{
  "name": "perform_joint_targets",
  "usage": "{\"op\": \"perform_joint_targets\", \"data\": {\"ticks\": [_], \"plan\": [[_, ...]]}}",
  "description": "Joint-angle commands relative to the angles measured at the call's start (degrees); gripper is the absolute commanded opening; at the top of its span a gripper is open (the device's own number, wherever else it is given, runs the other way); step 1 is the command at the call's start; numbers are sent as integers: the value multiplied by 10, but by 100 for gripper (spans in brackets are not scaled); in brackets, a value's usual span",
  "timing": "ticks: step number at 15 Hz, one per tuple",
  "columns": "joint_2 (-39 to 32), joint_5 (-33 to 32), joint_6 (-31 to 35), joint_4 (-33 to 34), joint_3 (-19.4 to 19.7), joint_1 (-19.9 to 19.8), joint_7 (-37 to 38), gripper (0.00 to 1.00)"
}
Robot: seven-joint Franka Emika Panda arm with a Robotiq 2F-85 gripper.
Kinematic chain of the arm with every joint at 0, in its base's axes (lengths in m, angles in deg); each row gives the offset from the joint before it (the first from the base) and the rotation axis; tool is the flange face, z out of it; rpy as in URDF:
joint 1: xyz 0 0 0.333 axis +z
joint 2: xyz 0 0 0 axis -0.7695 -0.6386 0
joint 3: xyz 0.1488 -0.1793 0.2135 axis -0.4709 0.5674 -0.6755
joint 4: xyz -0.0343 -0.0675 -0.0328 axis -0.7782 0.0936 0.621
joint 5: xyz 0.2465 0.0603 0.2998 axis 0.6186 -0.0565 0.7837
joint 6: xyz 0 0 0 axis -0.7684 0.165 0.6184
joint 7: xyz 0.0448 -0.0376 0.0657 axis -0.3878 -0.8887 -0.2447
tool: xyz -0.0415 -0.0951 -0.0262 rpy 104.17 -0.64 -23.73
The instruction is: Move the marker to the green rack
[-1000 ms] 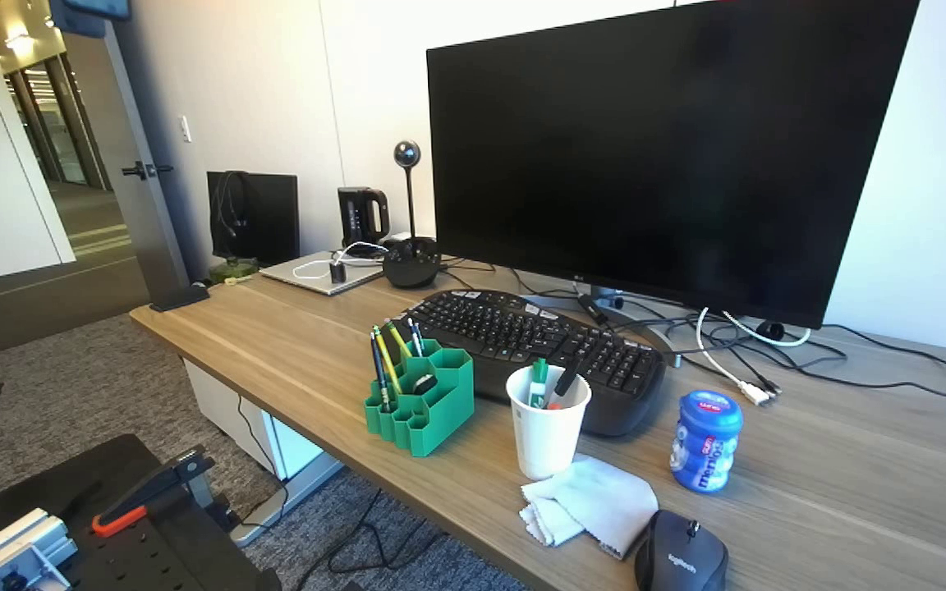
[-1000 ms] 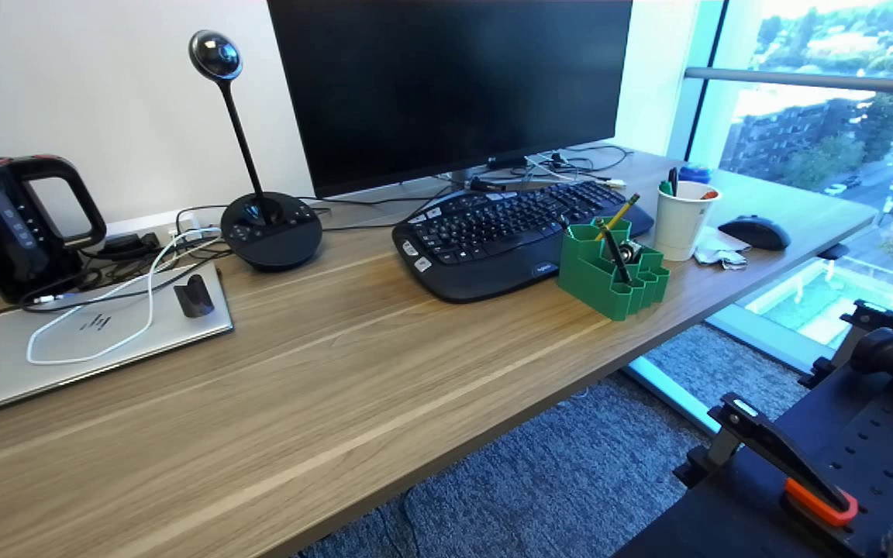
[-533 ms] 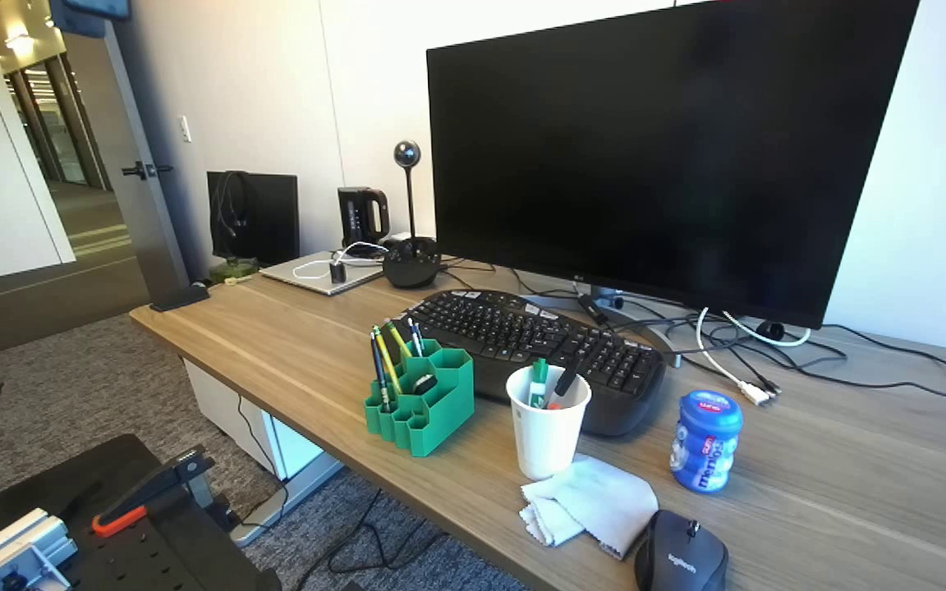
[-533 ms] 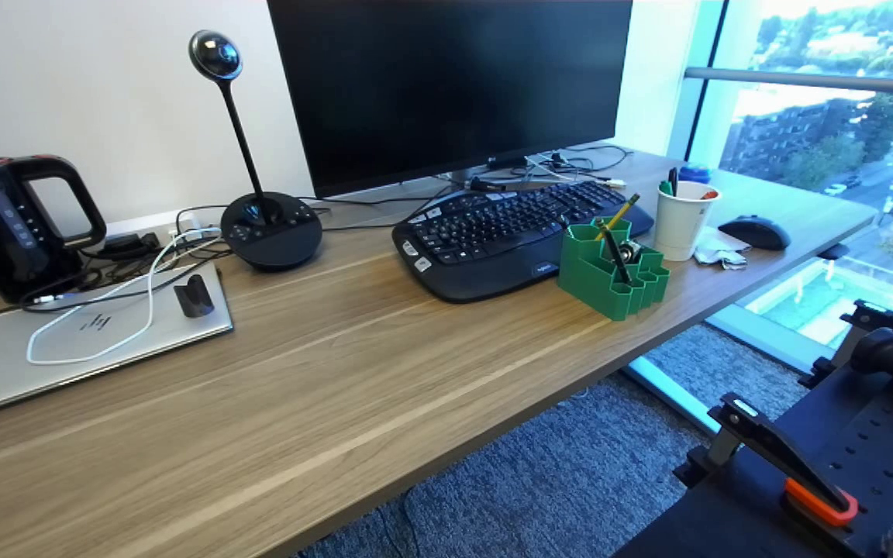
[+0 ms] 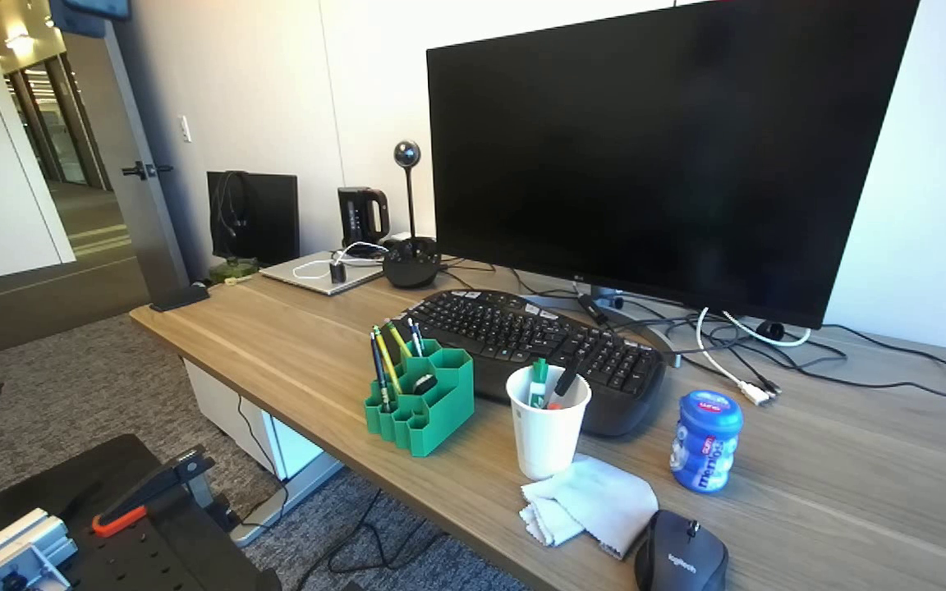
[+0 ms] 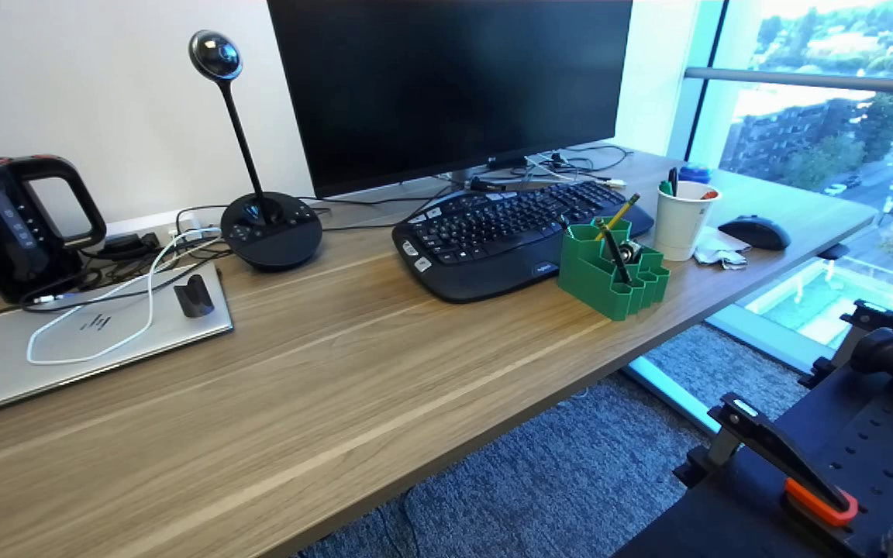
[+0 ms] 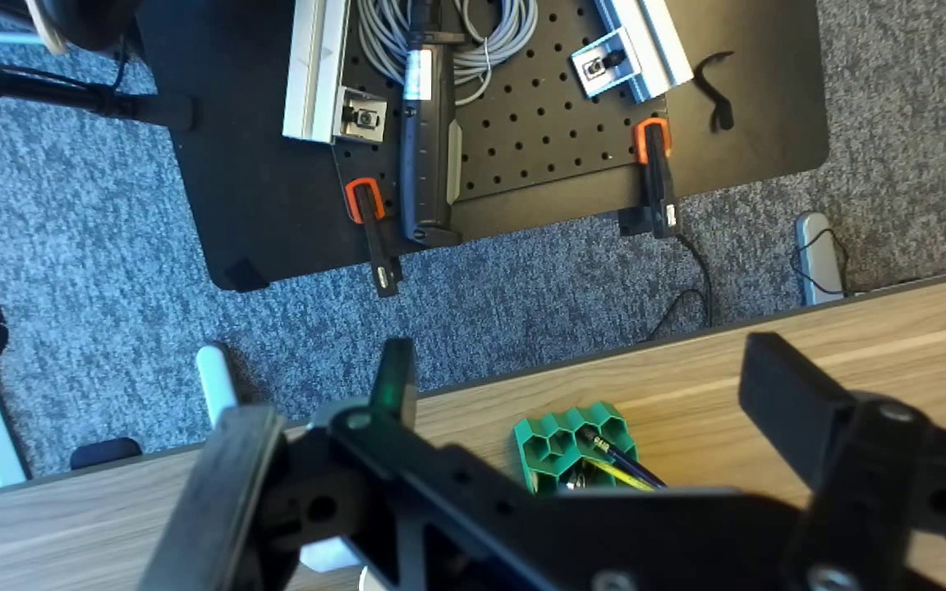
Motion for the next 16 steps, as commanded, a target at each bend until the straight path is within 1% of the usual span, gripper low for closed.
{"op": "perform_joint_targets", "data": {"ticks": [1, 5, 7, 9, 10, 13, 16], "plan": [[0, -1, -1, 1, 1, 1, 0, 100], [6, 10, 4, -4, 8, 6, -15, 100], [6, 6, 20, -10, 7, 6, -21, 100], [9, 3, 70, -25, 5, 5, -21, 100], [10, -2, 109, -37, 3, 3, -20, 100], [6, 3, 193, -64, 7, 2, -17, 100], [-1, 4, 252, -83, 14, 2, -26, 100]]}}
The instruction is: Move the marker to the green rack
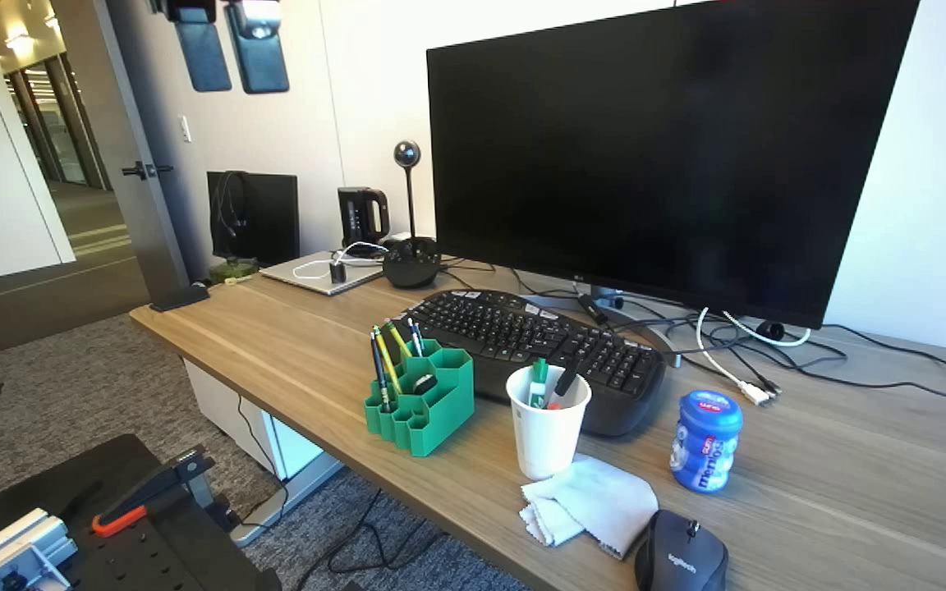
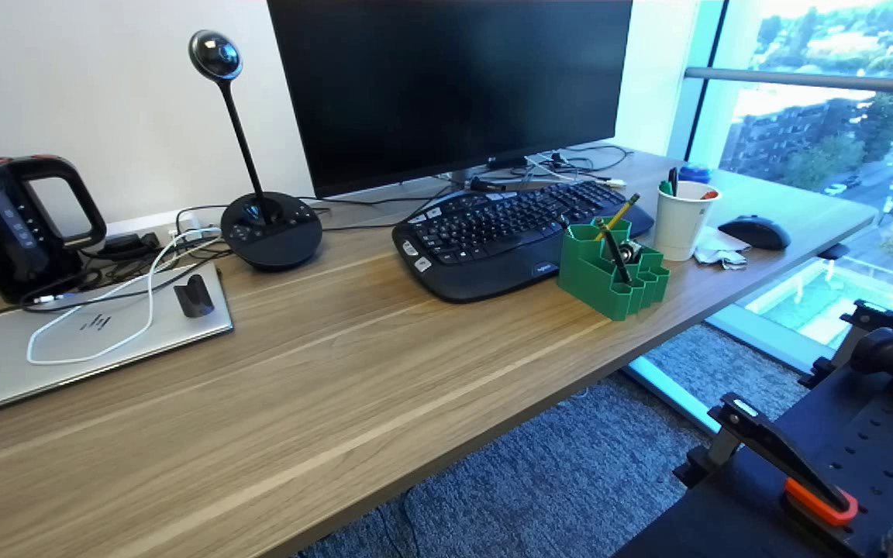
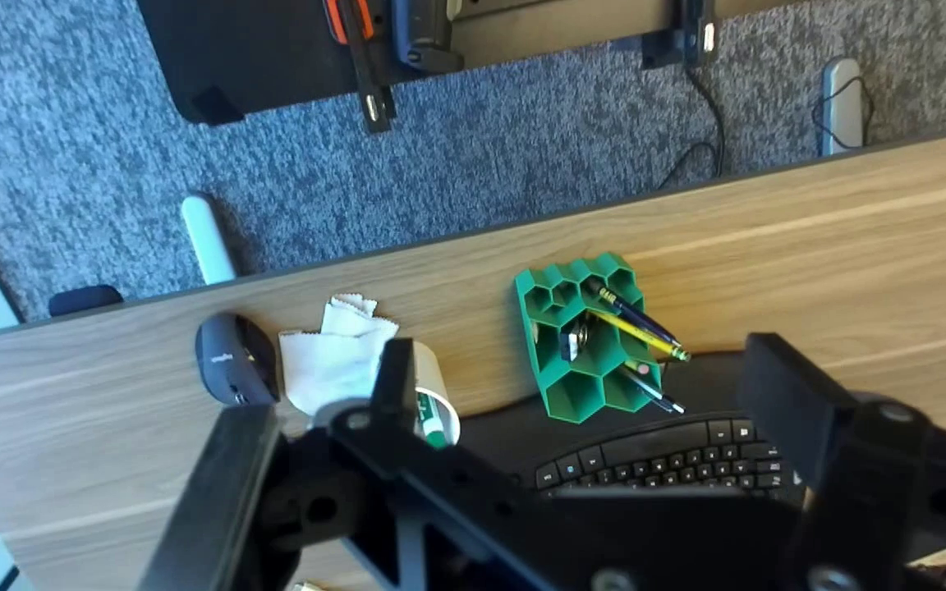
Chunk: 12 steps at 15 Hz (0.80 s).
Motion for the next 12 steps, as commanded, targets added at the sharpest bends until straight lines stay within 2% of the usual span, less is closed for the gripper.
{"op": "perform_joint_targets", "data": {"ticks": [1, 4, 12], "plan": [[-2, 3, 65, -21, 13, 1, -15, 100], [-14, -5, 94, -29, 18, -6, -13, 100], [-64, -19, 91, -14, 18, -28, 8, 100]]}}
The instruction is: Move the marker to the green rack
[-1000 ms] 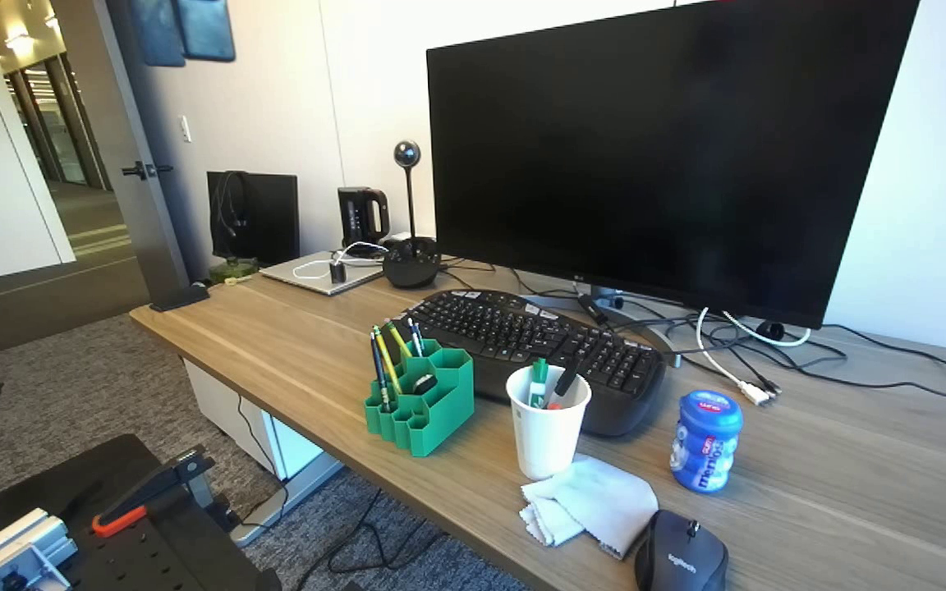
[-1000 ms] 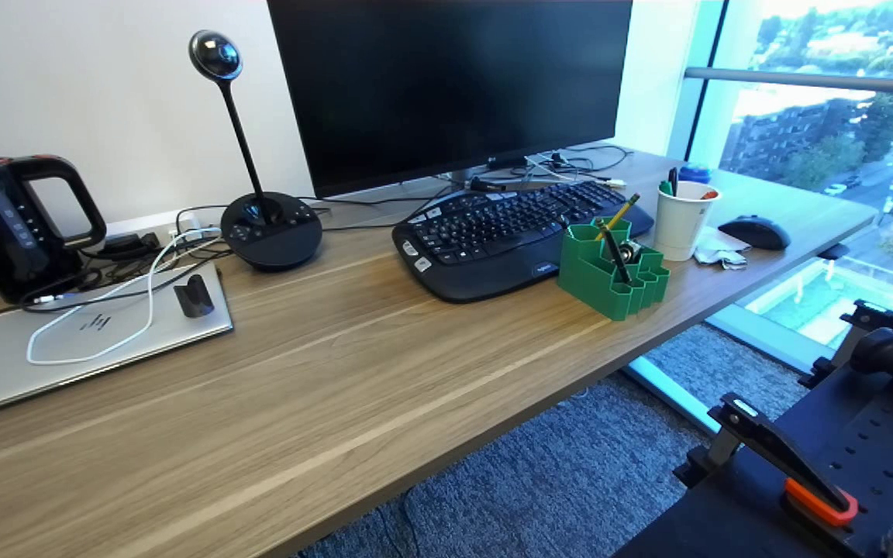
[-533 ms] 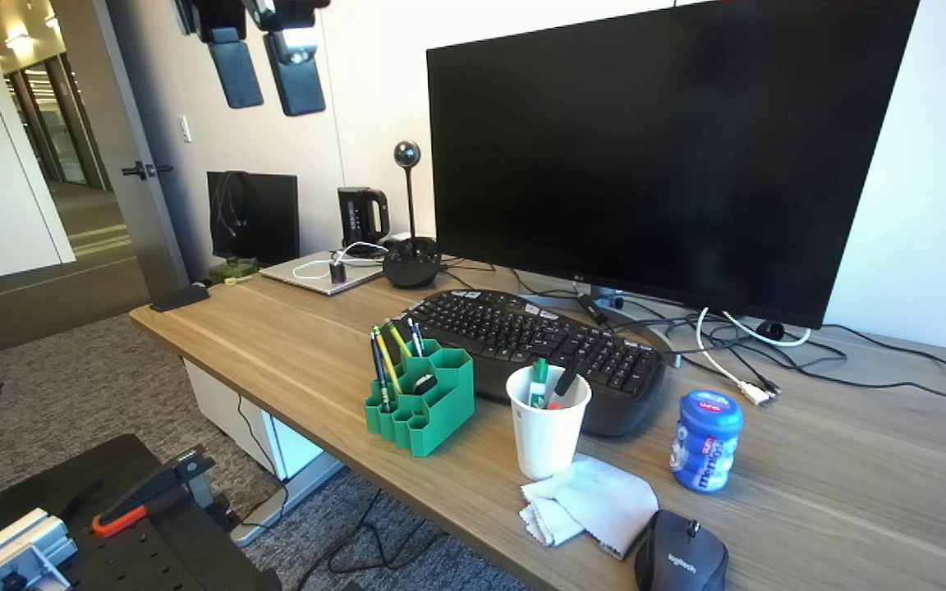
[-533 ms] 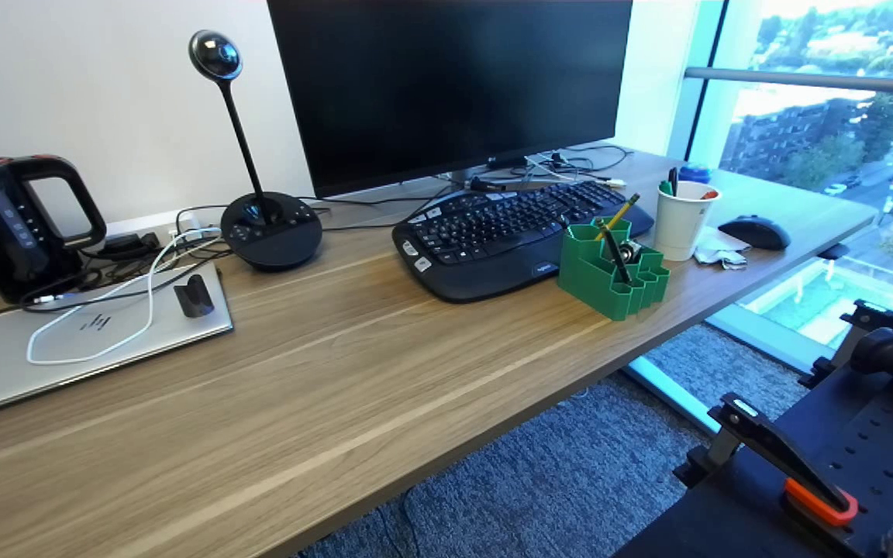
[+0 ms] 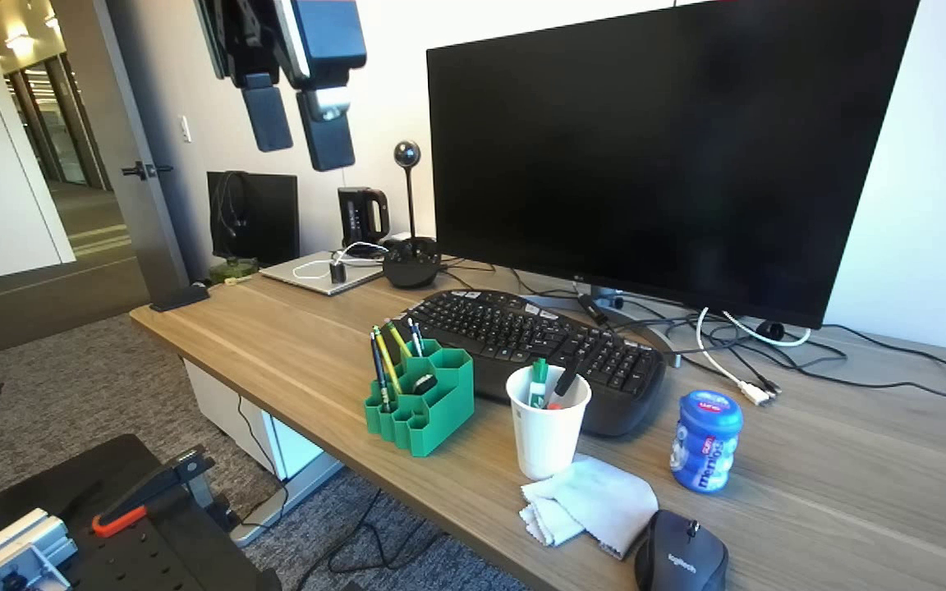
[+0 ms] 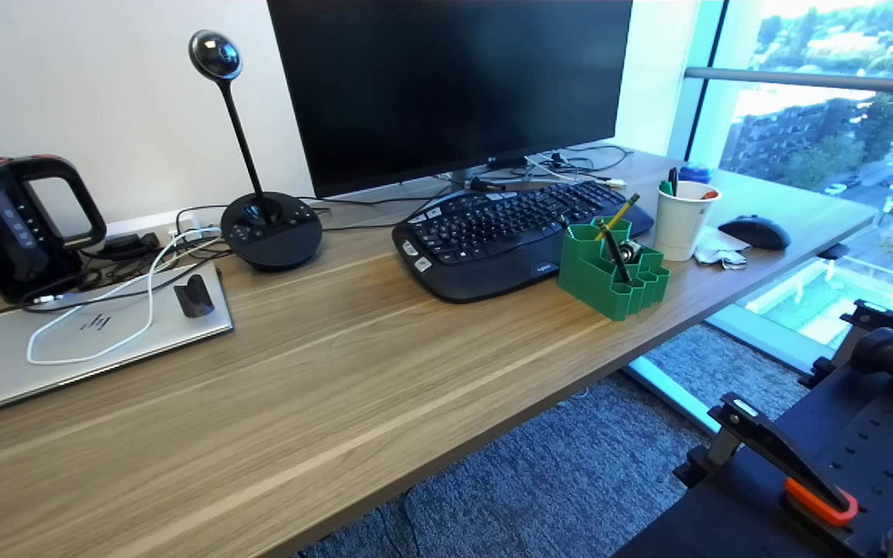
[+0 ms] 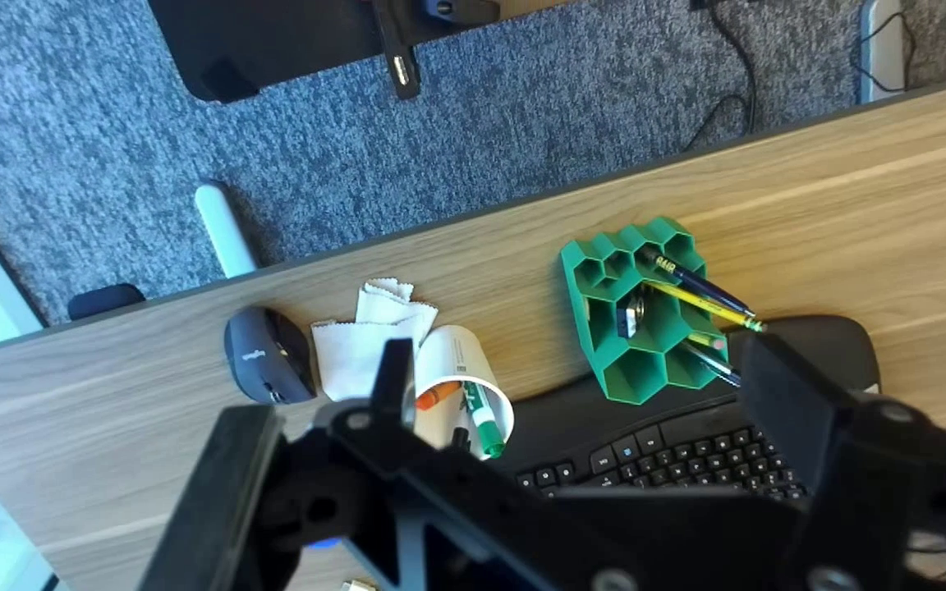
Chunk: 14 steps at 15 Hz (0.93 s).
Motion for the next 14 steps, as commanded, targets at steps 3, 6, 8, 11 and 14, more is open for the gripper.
{"op": "perform_joint_targets", "data": {"ticks": [3, 6, 8, 11, 14], "plan": [[-45, -16, 4, 23, -1, -11, 14, 100], [-47, -3, -26, 34, 0, -5, 20, 100], [-44, -6, -7, 19, 2, -5, 14, 100], [-44, -6, -11, 23, 2, -5, 14, 100], [-44, -6, -11, 23, 2, -5, 14, 100]]}}
